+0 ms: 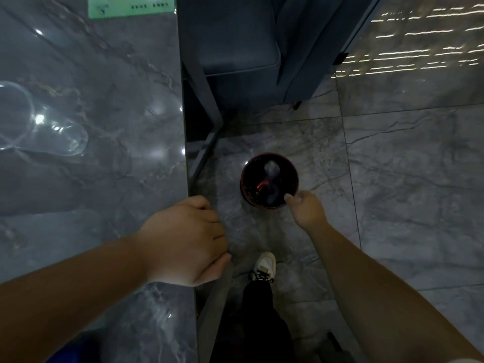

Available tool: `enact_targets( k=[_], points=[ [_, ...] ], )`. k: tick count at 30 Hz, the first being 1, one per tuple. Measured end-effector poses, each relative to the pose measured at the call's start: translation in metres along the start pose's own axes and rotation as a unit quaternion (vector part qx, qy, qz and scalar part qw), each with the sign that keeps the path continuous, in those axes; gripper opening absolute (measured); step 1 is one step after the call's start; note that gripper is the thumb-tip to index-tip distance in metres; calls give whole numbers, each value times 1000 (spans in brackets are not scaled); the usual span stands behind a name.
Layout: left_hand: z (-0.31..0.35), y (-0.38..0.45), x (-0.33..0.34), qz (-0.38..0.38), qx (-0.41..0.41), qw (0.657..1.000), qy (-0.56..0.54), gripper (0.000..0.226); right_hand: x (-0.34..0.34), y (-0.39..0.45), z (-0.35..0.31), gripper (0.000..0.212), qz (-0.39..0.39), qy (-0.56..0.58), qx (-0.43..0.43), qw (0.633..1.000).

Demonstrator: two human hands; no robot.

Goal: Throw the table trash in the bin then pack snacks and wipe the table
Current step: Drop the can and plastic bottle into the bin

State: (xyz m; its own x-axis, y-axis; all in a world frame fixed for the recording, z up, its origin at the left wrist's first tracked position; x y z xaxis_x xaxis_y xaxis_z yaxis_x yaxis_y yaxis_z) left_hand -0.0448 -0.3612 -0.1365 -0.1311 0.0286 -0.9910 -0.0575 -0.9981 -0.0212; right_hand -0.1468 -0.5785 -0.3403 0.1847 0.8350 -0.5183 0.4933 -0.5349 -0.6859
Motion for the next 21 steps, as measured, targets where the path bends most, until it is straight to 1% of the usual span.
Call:
enact_targets(
  k=[4,5,7,9,12,15,18,21],
  points=[
    [1,1,2,-8,-10,1000,5,34,1,-40,32,29,-40,-23,45,998],
    [1,1,2,-9,-15,1000,2,34,0,-49,38,27,-42,-31,46,998],
    [1,-1,2,-9,-24,1000,-5,34,-2,-65,42,32,-37,-49,35,998],
    [2,-2,0,-7,-33,999,-8,32,-10,-80,32,31,-25,-55,15,998],
    [4,-4,-8,10,-70,997,-5,26,-26,-101,0,28,-10,-54,-49,997],
    [7,-14,-20,36,-153,988,12,24,-47,-123,-46,31,20,-89,-158,983],
    [16,-36,-33,45,-254,966,18,36,-60,-147,-93,43,48,-155,-264,951],
    [24,-64,-40,0,-358,934,4,49,-61,-172,-139,49,47,-204,-323,923]
  ],
)
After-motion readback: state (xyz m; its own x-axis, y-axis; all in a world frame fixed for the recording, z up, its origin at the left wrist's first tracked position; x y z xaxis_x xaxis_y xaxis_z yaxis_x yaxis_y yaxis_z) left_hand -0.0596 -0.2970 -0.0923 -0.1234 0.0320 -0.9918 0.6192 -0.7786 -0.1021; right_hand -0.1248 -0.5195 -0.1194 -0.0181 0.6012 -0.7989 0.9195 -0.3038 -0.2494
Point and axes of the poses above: each hand's wrist, its own y-axis towards the middle knuckle, its own x-axis out of the palm, z = x × y, the point moved 5 cm from there along y, towards the middle knuckle, and after that the axes turned 5 degrees about y, right-handed, at the moved point
